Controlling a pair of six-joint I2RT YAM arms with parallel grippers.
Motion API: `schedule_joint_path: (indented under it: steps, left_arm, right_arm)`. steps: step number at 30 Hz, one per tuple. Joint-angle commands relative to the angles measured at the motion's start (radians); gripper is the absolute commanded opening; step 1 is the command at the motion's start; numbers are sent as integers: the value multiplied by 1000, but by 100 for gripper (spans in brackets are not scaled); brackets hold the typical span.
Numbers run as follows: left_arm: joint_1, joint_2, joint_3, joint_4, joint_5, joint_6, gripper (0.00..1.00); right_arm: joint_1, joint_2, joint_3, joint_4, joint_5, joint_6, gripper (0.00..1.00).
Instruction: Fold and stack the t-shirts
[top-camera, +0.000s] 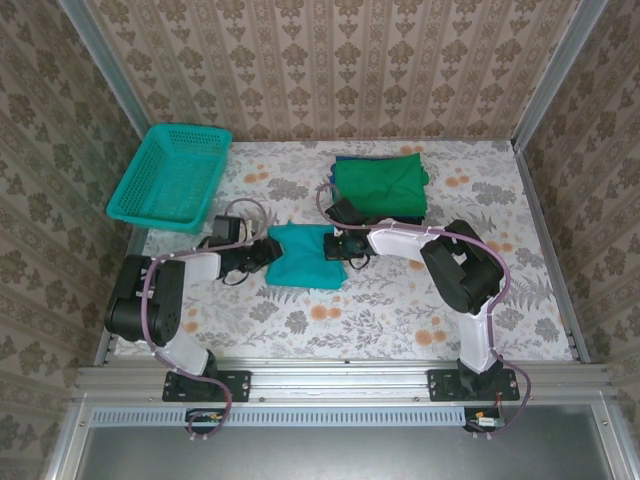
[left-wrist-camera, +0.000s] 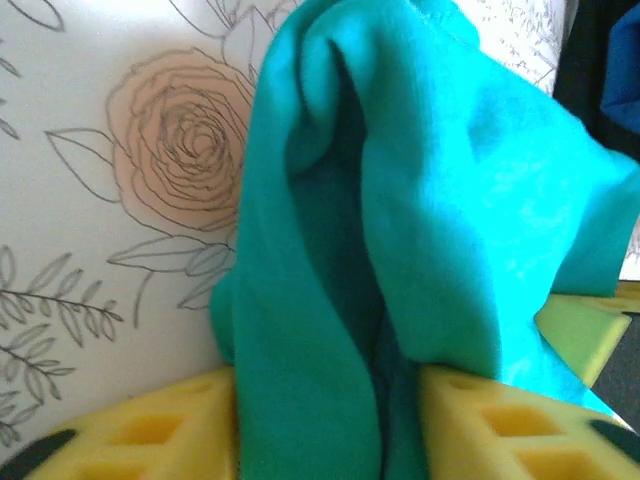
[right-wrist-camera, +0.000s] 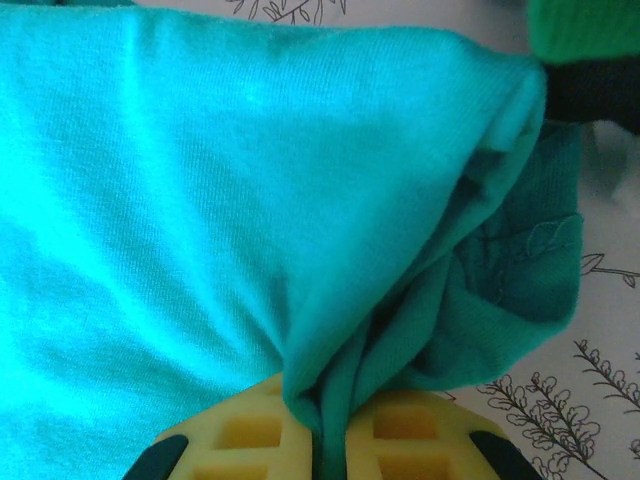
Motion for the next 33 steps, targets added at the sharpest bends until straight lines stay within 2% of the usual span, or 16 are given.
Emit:
schedule_joint_path:
  steps: [1,3,6,10,13,17,20,22,24,25,30,33]
  left_arm:
    - [67,-93,-76,-31,-21,-28,45]
    - [92,-138,-63,-115,-39,7,47]
    - [86,-172,-62,-108,-17,-5,50]
    - [46,-199,-73,-45,-15,-42,64]
    - [-5,-162,-36,-66,-32,-9,77]
    - [-9,-51,7,-77,-13,25,81]
    - [-9,38,38,-50,18,36,71]
    - [-11,78,52,-14,60,23,54]
    - [-13,86,57,5,80,14,45]
    - [-17,81,63,4,93,17,39]
    - [-22,22,84,-52,156,55,21]
    - [-19,-42,86,-78,180,61,6]
  right_arm:
    - [-6,-5,-29,-22,2,4,0]
    - [-7,-3,-30,-20,0,2,0]
    - [-7,9,-20,-22,-4,-1,0]
    - [-8,21,-18,-9,-9,9,0]
    - [-7,27,-15,-5,-18,12,0]
    - [-7,22,-15,-8,-16,9,0]
    - [-7,11,-22,-2,-22,9,0]
    - [-7,2,-27,5,-35,12,0]
    - [-7,-14,-31,7,-45,15,0]
    - [-7,-26,-33,11,-54,17,0]
    - [-8,-91,-23,-2,-62,3,0]
    - [-9,-141,-21,-13,-60,-5,0]
